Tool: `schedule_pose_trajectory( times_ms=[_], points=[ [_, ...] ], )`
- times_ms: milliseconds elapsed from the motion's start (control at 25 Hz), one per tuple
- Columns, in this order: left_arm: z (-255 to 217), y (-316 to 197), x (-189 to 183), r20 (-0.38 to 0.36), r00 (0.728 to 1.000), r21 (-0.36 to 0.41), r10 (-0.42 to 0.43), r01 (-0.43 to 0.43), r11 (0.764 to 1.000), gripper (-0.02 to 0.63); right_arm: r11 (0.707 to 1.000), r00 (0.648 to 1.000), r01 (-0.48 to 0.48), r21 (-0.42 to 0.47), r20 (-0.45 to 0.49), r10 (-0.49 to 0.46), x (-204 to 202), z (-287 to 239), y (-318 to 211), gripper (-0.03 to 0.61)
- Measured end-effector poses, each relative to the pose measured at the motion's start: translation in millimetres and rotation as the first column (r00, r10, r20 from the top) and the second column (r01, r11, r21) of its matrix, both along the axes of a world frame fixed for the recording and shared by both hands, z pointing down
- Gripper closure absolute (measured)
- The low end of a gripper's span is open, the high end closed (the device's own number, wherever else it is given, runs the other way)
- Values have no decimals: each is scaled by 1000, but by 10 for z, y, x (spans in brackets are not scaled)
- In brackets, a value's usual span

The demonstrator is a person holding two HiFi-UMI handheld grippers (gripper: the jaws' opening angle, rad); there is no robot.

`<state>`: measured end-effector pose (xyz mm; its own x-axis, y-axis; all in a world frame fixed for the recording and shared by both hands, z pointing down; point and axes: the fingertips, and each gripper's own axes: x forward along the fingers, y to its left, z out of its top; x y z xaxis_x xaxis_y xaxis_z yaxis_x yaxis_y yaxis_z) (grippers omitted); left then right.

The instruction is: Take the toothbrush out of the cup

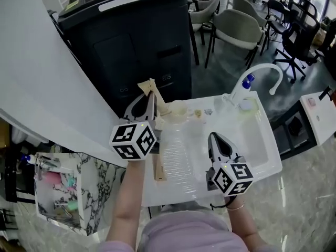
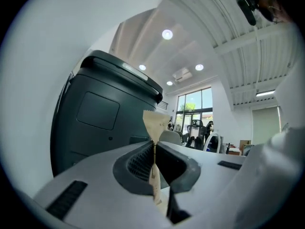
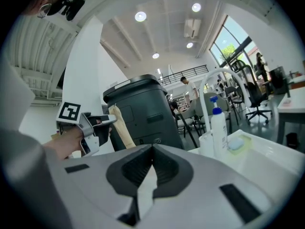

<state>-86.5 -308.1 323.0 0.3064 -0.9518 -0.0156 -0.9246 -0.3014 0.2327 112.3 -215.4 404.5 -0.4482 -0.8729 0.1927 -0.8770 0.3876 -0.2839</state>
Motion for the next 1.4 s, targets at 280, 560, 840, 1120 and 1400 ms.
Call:
schedule_pose_trajectory(
  times_ms=[280, 560, 840, 1120, 1400],
  points=[
    [117, 497, -138, 15, 1000, -29, 3, -3, 1000, 609, 1000, 1000, 24, 11, 7, -24, -159, -45, 188, 575],
    [339, 885, -151, 23, 999, -83, 27, -25, 996, 609, 999, 1000, 27, 26, 9, -28, -243, -110, 351, 575],
    [689, 1161, 50, 20, 995, -173, 93, -88, 981, 609, 1000, 1000, 8, 30, 14, -8, -208, -124, 495, 575],
    [1089, 1356, 237, 4, 991, -266, 134, -128, 955, 609, 999, 1000, -14, 33, 17, 13, -146, -146, 589, 575],
    [1444, 1497, 443, 4, 983, -361, 186, -172, 917, 609, 999, 999, -44, 32, 19, 43, -24, -135, 628, 575]
  ],
)
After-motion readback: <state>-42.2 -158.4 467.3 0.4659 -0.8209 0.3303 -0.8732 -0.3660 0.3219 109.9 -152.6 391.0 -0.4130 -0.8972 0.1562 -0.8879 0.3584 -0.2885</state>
